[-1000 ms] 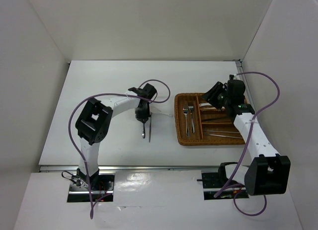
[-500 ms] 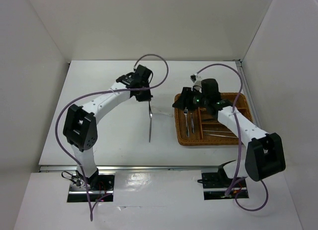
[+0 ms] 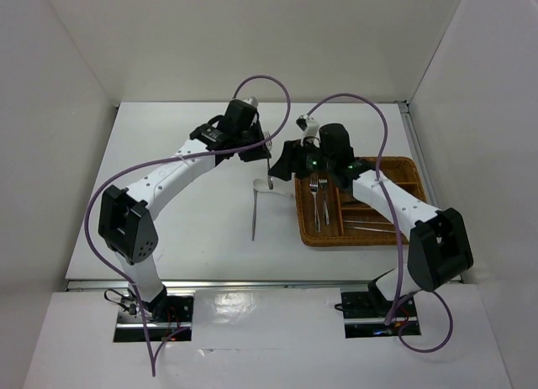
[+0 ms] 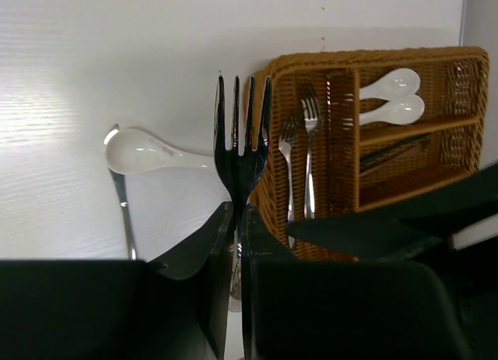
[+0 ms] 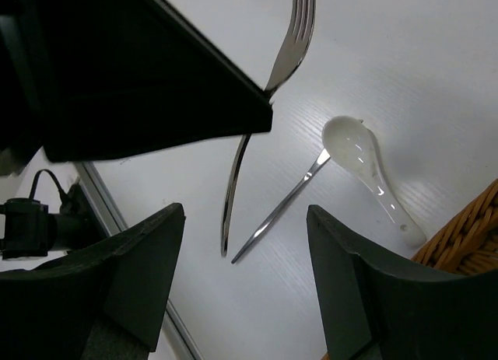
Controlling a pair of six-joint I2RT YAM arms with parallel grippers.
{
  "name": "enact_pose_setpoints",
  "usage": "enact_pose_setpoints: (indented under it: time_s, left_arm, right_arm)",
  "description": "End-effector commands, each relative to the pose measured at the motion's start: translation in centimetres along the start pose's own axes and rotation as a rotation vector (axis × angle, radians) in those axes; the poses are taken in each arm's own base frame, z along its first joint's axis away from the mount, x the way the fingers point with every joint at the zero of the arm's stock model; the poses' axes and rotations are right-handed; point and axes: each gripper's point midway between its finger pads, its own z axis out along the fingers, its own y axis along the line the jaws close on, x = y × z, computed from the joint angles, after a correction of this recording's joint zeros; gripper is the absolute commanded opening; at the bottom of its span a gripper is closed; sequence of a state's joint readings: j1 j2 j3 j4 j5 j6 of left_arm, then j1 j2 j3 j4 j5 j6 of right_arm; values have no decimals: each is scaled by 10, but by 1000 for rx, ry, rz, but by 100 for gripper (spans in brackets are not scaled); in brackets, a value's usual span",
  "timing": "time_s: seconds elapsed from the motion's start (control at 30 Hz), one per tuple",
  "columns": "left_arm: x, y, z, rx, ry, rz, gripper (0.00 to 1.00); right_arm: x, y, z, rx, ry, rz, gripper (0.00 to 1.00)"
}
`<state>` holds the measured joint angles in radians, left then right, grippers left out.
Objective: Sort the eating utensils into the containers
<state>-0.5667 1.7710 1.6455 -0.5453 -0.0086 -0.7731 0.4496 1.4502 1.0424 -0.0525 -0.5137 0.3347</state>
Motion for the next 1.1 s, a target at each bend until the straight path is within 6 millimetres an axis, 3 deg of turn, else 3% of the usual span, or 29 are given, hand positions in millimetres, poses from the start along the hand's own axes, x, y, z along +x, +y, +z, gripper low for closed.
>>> enact_pose_setpoints:
  time_s: [0.0, 0.13, 0.23, 0.37, 0.4, 0.5, 0.53, 0.6, 0.67, 0.7, 0.77, 0.8, 0.87, 0.9, 1.07]
  left_arm:
    - [-7, -27, -10, 107, -15, -23, 18]
    - [-9, -34, -10, 141, -18, -21, 18]
    - [-7, -39, -12, 170, -6, -18, 20]
    - [4, -40, -10, 196, 34, -17, 20]
    - [8, -38, -8, 196, 48, -18, 20]
    - [8, -42, -7, 210, 61, 3, 22]
    - [10, -37, -1, 185, 69, 0, 24]
    - [6, -23, -1, 96, 56, 6, 35]
    - [-1, -15, -3, 43, 27, 26, 46]
    - [-7, -9, -2, 6, -4, 26, 55]
    - [-15, -1, -12, -11, -43, 62, 61]
    - [-23, 5, -17, -18, -70, 79, 64]
    - [-30, 15, -17, -31, -84, 74, 66]
    - [-30, 21, -16, -42, -81, 68, 66]
    - [-22, 42, -7, -87, -48, 69, 66]
  right_arm:
    - [-24, 10, 10, -32, -55, -74, 72]
    - [-23, 6, 17, -30, -48, -70, 71]
    - [-25, 5, 19, -34, -58, -67, 63]
    - [-29, -3, 22, 11, -75, -65, 33]
    - [-27, -7, 24, 23, -71, -49, 20]
    - [-27, -18, 23, 95, -68, -12, 4]
    - [-27, -30, 22, 163, -78, -3, 0]
    - [-21, -43, 15, 250, -66, 29, 0]
    - [-31, -61, -3, 358, -109, 85, 0]
    - [-22, -79, -15, 413, -91, 129, 0]
    - [-20, -88, -34, 441, -97, 165, 0]
    - [-7, -102, -46, 472, -77, 200, 0]
    - [-2, -104, -61, 474, -73, 183, 0]
    - [13, -104, -63, 471, -33, 178, 0]
    - [40, -111, -69, 464, 83, 107, 0]
